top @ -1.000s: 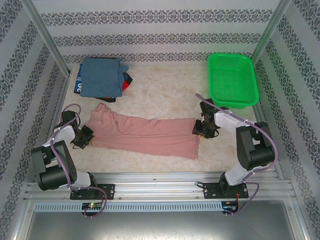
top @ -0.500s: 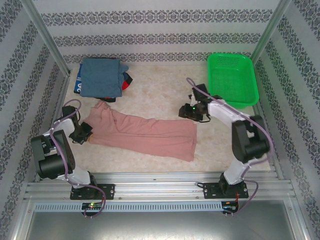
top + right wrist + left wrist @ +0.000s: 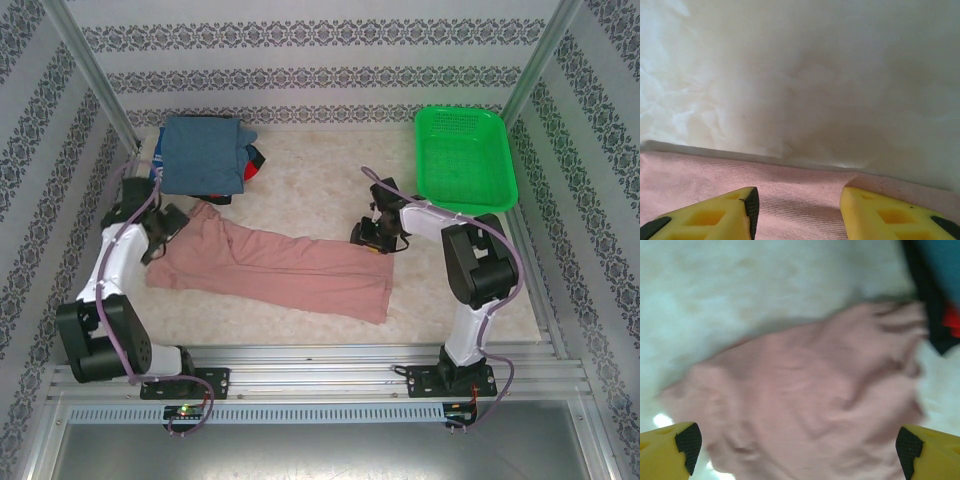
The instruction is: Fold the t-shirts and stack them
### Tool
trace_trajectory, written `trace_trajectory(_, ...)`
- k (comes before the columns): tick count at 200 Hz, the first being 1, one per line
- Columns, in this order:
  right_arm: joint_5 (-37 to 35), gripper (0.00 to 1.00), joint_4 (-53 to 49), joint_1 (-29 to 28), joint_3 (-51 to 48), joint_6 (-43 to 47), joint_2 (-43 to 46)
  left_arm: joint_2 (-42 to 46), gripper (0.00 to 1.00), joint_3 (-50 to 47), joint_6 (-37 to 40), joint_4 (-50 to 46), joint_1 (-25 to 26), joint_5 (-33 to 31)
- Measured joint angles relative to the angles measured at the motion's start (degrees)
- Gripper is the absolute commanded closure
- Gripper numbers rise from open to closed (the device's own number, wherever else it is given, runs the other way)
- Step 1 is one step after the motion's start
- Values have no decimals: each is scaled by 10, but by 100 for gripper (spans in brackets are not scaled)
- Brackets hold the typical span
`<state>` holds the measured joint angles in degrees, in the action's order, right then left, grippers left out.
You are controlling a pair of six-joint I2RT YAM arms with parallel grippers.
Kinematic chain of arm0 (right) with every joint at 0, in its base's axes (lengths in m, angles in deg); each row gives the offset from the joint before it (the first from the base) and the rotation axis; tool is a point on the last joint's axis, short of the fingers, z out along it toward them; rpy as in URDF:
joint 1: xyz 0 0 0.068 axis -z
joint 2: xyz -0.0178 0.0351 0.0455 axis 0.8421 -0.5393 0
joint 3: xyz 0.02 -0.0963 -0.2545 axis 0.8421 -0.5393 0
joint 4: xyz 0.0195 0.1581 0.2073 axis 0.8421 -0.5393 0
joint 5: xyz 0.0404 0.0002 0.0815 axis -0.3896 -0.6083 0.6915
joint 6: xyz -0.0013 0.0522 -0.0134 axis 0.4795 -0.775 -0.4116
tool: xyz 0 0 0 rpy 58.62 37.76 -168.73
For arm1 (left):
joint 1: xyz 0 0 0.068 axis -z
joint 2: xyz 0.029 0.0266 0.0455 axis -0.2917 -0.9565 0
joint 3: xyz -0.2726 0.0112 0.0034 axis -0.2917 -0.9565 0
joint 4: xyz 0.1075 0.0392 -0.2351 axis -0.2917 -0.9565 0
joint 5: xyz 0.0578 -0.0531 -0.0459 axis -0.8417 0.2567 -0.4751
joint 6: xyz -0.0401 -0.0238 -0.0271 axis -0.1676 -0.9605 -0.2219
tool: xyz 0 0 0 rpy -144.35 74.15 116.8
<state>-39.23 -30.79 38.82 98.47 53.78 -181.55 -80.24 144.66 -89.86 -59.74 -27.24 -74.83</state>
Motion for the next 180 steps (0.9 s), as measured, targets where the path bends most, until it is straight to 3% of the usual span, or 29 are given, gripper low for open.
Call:
trace_trajectory(25,-21,50,-3,0,-44,-15,36,-101,38,63,12,13,74,-2)
trace_trajectory(51,-38,50,-11,1,-92,-30,79,-221,56,98,16,9,109,-5)
trace_trajectory(83,-52,50,-30,0,-148,-49,134,-314,57,134,16,-5,135,-20)
trace_trajectory(108,-57,50,-51,0,-183,-61,172,-391,56,253,23,-32,166,-26)
trace_trajectory(147,-61,49,-80,1,-235,-75,230,-573,52,547,44,-77,236,-34)
trace_trajectory(180,-51,47,-94,0,-259,-86,262,-804,46,949,55,-105,274,25)
